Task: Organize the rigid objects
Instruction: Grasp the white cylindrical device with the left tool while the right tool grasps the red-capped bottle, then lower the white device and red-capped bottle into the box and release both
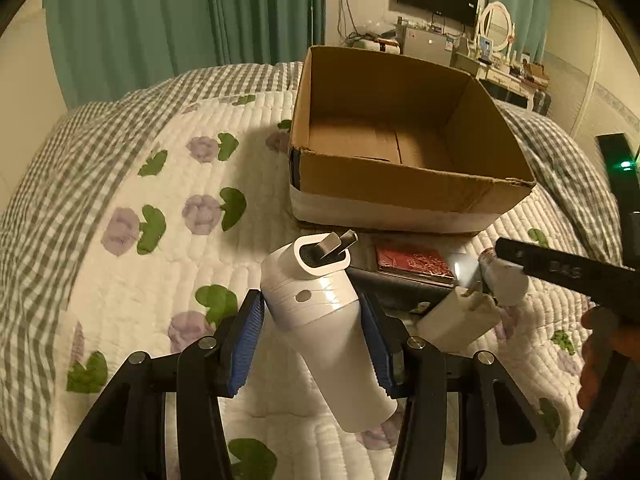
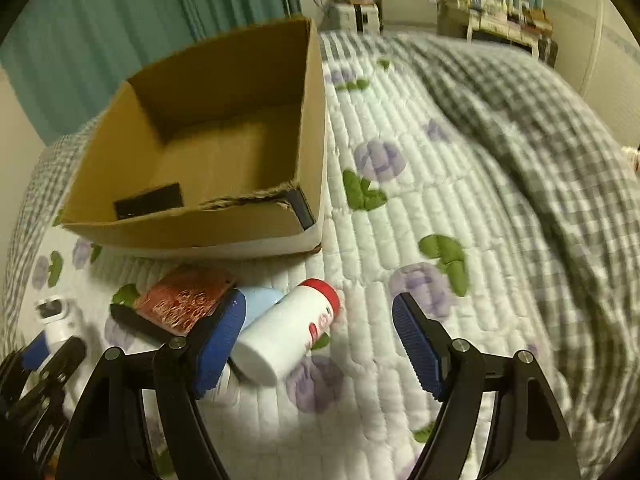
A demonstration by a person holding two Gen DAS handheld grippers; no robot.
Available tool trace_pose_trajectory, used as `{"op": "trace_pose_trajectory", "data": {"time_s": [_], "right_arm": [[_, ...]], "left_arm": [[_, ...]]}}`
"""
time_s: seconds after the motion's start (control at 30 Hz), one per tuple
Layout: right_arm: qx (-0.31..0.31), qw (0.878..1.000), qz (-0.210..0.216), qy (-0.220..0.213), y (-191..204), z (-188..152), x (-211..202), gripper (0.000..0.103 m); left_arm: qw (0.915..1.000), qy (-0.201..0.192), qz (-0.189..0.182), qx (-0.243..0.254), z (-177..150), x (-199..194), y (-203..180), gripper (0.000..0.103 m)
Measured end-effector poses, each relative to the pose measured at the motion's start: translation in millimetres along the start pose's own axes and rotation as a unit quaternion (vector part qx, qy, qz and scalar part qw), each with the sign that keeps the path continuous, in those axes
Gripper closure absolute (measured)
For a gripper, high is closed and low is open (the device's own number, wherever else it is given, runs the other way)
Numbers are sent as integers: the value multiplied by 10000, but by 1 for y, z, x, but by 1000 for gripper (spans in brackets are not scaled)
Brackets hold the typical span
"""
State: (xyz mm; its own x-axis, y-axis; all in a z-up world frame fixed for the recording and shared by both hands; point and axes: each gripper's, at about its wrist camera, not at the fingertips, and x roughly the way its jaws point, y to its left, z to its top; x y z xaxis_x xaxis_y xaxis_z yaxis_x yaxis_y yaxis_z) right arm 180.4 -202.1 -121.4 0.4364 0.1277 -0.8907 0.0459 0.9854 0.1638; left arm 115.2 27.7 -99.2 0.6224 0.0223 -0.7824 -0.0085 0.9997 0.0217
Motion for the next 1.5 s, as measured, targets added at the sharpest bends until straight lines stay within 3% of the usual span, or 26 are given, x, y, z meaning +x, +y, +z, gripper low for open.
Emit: {"op": "trace_pose_trajectory", "data": {"time_s": [0.1, 0.2, 0.27, 0.33, 0.37, 0.43, 0.57, 0.73, 1.1, 1.2, 1.5], "right_arm": [[38, 9997, -52, 225, 1, -6, 16, 29], [-144, 9982, -378, 444, 1, -18, 27, 40], [-162, 9983, -369, 432, 0, -20, 31, 41], [-279, 9983, -340, 378, 4, -18, 31, 47], [-357, 9983, -277, 366, 6, -18, 32, 57], [-518, 9976, -283, 369, 14, -20, 33, 66], [-597, 9978, -201, 217, 19, -33, 24, 66], [-776, 9965, -151, -260, 23, -37, -21, 67], [-1102, 9847, 350, -1303, 38, 8, -152, 67], [-1269, 9779, 403, -1610, 46, 21, -183, 67], [-1587, 9655, 444, -2016, 51, 67, -218, 67]], "left_arm": [[10000, 20, 12, 19, 2, 4, 2, 53], [10000, 80, 22, -11, 2, 9, 4, 53], [9999, 129, 19, -22, 1, 12, 4, 53], [9999, 162, -1, -22, 1, 13, 4, 53], [9999, 170, 3, -20, 0, 13, 3, 53], [9998, 186, 18, -24, 0, 12, 2, 53], [9999, 168, 15, 18, 0, 2, -2, 53], [9998, 5, -9, 189, 6, -24, -15, 53], [9952, -862, 123, 447, 41, -101, -33, 53], [9958, -814, 46, 409, 59, -108, -33, 53], [9927, -1051, 73, 587, 108, -103, -43, 53]]}}
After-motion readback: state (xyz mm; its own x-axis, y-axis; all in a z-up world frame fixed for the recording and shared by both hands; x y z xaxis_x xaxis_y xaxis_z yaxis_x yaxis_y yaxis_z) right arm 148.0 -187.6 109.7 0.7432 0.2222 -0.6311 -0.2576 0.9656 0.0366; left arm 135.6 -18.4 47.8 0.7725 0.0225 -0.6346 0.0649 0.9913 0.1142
